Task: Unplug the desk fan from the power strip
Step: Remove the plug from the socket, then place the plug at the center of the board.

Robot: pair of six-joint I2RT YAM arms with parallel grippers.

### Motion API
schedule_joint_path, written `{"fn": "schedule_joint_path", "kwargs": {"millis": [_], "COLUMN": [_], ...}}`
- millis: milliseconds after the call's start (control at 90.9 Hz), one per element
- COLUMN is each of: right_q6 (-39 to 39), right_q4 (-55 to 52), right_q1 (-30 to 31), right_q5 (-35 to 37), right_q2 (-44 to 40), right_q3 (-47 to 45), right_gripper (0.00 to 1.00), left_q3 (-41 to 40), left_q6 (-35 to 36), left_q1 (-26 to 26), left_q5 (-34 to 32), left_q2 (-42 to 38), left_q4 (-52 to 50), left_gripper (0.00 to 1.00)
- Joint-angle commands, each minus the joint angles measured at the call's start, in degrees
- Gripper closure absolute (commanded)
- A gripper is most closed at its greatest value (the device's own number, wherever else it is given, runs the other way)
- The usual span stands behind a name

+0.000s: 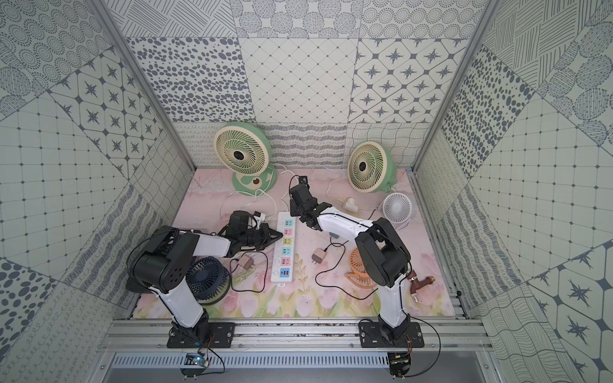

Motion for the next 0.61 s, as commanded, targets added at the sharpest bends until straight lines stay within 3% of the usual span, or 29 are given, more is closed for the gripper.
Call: {"fn": "schedule_joint_path", "kwargs": {"millis": [0, 143, 385, 594], "right_q6": [1.7, 5.2, 6.0, 5.2], "right_q4": [1.9, 1.4, 0.2, -0.9], "right_q1": [-3.8, -9.5, -13.4, -14.4], "right_q5": [-7.3, -14.0, -16.4, -16.5], "right_q2": [0.4, 2.8, 4.5, 3.1], "right_q3": [0.3, 0.7, 0.3, -0.7], "right_gripper": [0.86, 0.83, 0.78, 0.6], "left_q3": [-0.4, -0.6, -1.4, -1.3], "left_q6": [5.5, 10.5, 17.9, 21.7], "left_q1": [0.9, 1.3, 3.5, 6.2], "left_q5": [-4.5, -8.3, -14.8, -15.9], "left_q2": [-3.6, -10.0, -20.6, -24.5], "left_q4": [-8.8, -13.7, -20.1, -22.5], "left_gripper": [1.0, 1.0, 1.0, 1.0]}}
